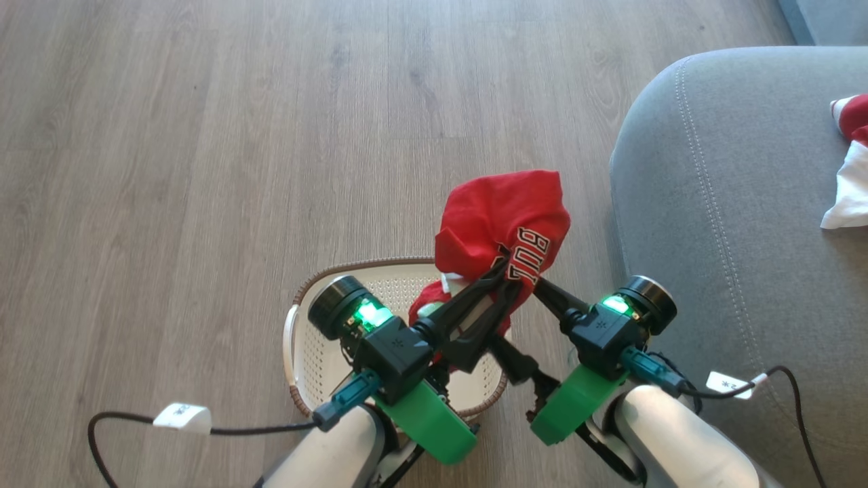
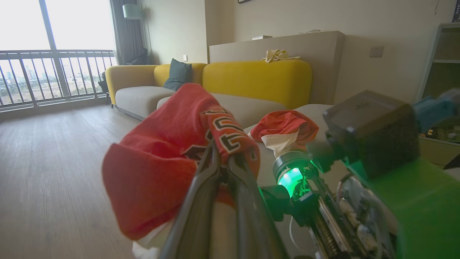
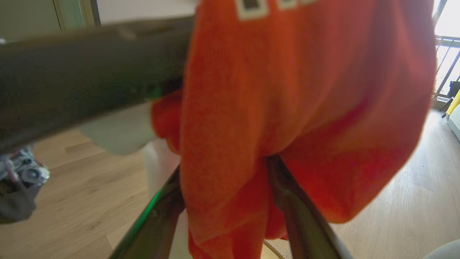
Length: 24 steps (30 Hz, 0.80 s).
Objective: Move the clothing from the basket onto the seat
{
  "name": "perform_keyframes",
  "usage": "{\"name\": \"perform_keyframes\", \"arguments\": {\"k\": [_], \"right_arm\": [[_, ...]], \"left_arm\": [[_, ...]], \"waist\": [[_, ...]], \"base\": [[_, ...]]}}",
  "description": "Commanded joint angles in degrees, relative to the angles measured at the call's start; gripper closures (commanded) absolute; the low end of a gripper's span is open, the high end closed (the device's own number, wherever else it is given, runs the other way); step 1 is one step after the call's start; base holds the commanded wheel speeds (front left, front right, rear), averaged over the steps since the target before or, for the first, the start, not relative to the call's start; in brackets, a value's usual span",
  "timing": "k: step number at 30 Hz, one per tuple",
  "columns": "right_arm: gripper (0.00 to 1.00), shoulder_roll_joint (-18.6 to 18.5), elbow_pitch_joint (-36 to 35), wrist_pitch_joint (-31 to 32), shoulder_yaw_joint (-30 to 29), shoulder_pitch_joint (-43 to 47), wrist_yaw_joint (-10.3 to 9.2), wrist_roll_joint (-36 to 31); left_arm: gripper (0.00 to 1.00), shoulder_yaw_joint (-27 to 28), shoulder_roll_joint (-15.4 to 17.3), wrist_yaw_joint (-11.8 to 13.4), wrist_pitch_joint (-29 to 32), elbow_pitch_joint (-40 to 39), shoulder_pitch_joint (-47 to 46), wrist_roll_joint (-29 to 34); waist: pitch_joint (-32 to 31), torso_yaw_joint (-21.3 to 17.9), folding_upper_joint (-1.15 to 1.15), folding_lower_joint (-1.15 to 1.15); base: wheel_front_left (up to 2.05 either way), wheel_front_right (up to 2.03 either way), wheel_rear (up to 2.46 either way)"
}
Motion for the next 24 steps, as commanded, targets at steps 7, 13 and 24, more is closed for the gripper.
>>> {"name": "perform_keyframes", "arguments": {"k": [7, 13, 24], "right_arm": [[1.00, 2.22, -1.20, -0.07, -3.36, -0.93, 0.40, -0.27], [1.00, 3.34, -1.94, -0.07, -6.17, -0.30, 0.40, -0.99], [1.00, 4.50, -3.42, -0.07, -9.91, 0.45, 0.40, -1.72]], "left_arm": [[1.00, 1.39, 0.07, -0.19, -0.55, -2.10, -2.38, -0.08], [1.00, 1.37, 0.07, -0.20, -0.55, -2.12, -2.29, -0.26], [0.00, 2.17, 0.07, 0.16, -0.55, -1.05, -2.14, -0.51]], "waist": [[0.01, 0.05, 0.00, 0.00], [0.26, -0.10, 0.00, 0.00], [0.48, -0.22, 0.00, 0.00]], "base": [[0.00, 0.00, 0.00], [0.00, 0.00, 0.00], [0.00, 0.00, 0.00]]}}
